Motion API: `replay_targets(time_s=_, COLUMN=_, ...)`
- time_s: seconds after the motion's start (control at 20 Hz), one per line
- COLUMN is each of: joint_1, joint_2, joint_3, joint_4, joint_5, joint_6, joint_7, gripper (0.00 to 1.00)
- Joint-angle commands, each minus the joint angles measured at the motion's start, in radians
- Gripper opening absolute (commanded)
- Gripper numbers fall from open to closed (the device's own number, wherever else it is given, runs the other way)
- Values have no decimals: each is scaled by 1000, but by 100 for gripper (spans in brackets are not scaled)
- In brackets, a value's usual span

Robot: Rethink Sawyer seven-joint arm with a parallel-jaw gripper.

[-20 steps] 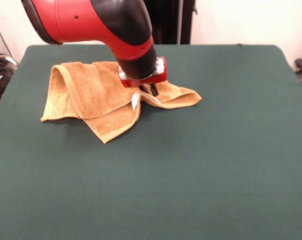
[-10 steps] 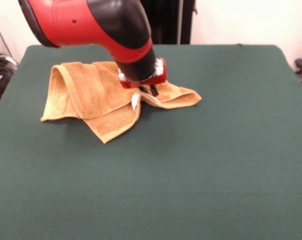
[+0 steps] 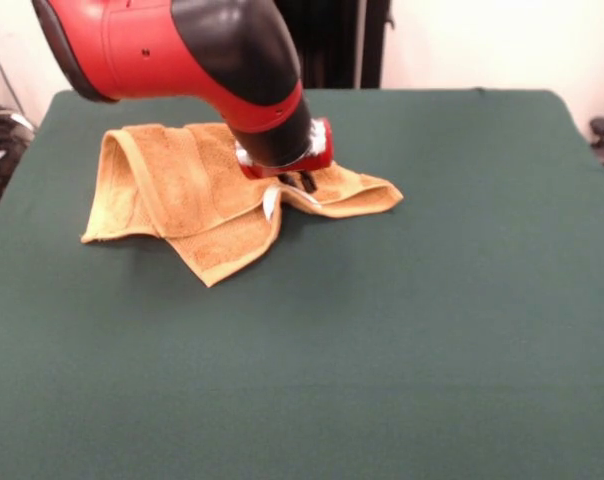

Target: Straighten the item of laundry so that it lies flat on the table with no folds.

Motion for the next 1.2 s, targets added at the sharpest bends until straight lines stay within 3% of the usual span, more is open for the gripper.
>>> replay_targets(time_s=0.05, joint_1=44, joint_2=161, joint_3=-4, joint_4=-235, joint_5=-43, joint_6=-142, joint_7=50, gripper=100)
replay_targets(time_s=0.75, joint_1=48, joint_2=181, joint_3=12, joint_4=-332, joint_5=-25, joint_6=-21, joint_7=52, gripper=100)
replay_targets(time_s=1.2, joint_1=55, joint_2=167, joint_3=8, joint_4=-315, joint_5=-53, joint_6=-36, joint_7=47, gripper=100)
